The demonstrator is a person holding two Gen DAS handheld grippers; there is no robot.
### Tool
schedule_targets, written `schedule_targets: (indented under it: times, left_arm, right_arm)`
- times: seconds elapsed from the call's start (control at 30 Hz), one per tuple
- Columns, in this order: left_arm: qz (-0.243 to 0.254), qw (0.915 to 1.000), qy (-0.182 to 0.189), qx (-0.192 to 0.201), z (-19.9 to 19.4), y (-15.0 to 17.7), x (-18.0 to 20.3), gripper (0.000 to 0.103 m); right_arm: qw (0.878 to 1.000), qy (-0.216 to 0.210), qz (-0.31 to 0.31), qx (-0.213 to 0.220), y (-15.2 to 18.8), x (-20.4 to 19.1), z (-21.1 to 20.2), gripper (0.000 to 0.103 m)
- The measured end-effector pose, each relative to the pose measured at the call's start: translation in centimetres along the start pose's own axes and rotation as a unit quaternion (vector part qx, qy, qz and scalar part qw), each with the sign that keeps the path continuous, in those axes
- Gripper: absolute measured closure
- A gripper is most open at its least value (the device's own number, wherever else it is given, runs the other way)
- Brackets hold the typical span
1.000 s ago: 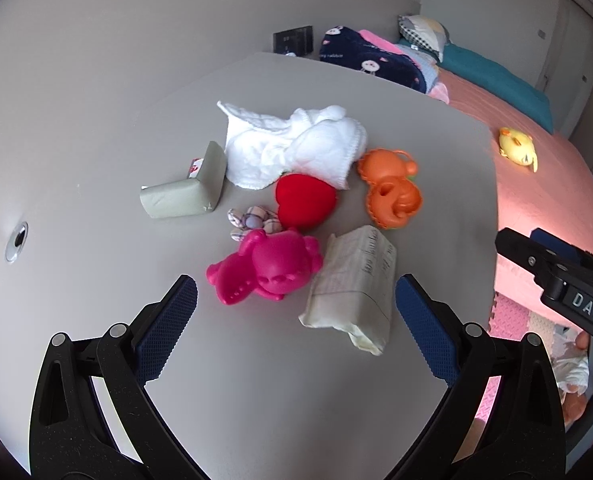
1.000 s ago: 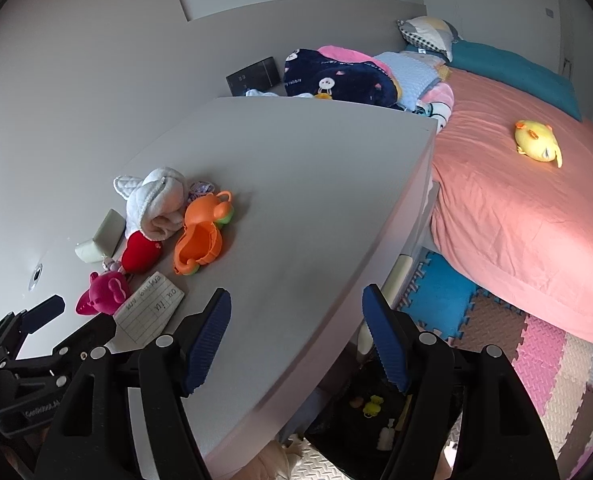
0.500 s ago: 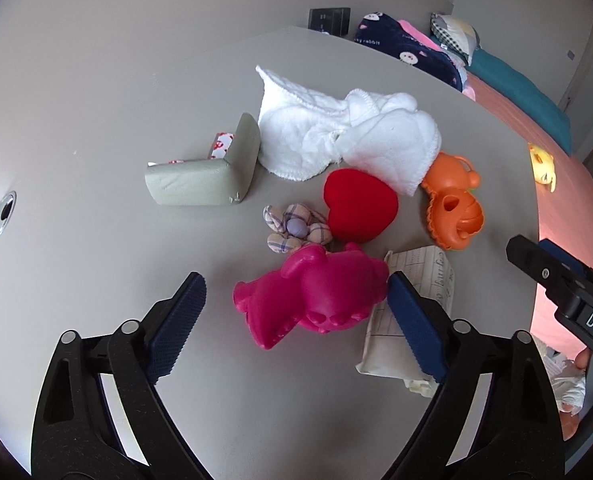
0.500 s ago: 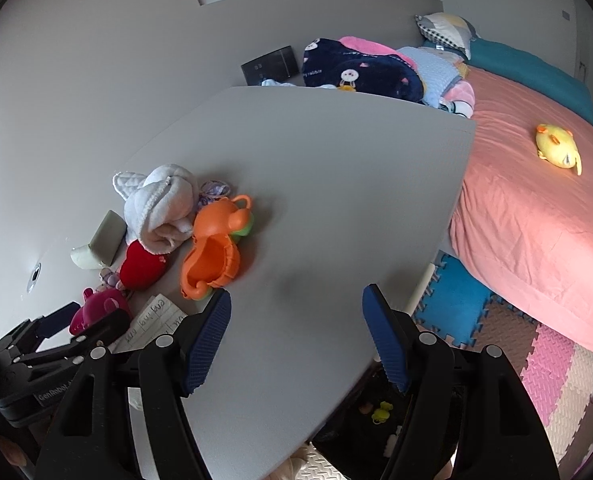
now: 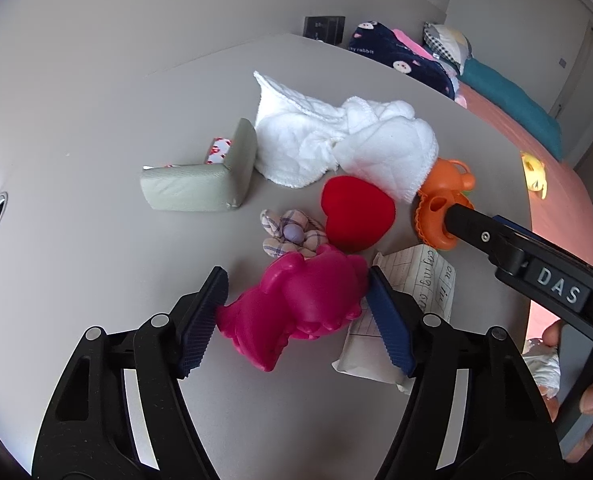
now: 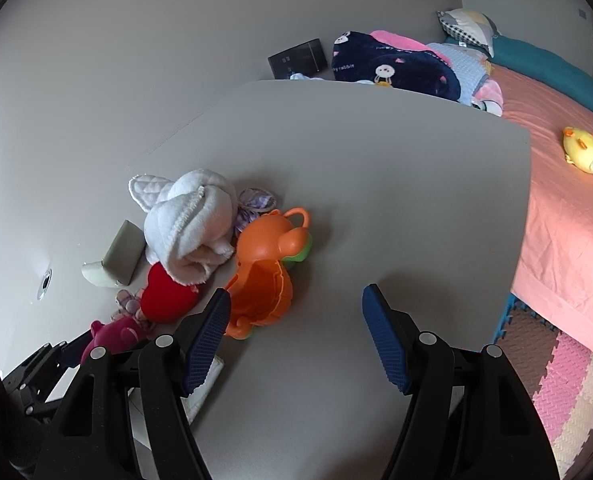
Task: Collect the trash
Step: 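Grasp the pink toy with the left gripper while the right gripper grasps the orange toy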
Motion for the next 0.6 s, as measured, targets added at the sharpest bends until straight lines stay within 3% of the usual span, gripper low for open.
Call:
schedule_targets:
  times: [0.47,0.57,0.6]
  left_arm:
    - [-0.029,0.9993,-0.014,0.018,-1.0,-0.6,-2.3,0.034]
    - [-0.029,0.9993,-0.012,0.019,-1.2,-0.5,-2.2,0.034]
    - [-0.029,0.9993,-0.011,0.019,-1.3,-0.5,-2.2,0.034]
  right_arm:
    - [1.0,0.007,-0.005,-0.002,-1.9,-1.4,2.6,0.034]
    - [1.0,0.003,-0.01,0.002,-2.0,-1.7,2.8,0.045]
    - [1.0,0.0,-0.01,0.001,-2.0,-1.7,2.8,0.054]
Point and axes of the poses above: each gripper's, at about its wrist camera, not at the fingertips, and z roughly the way its jaws point, x to its right, y to its underside, the point moved 7 cm from there along z, roughly the way its jaws point, and after that the axes turned 7 degrees about -y, right-handed, at the moved point
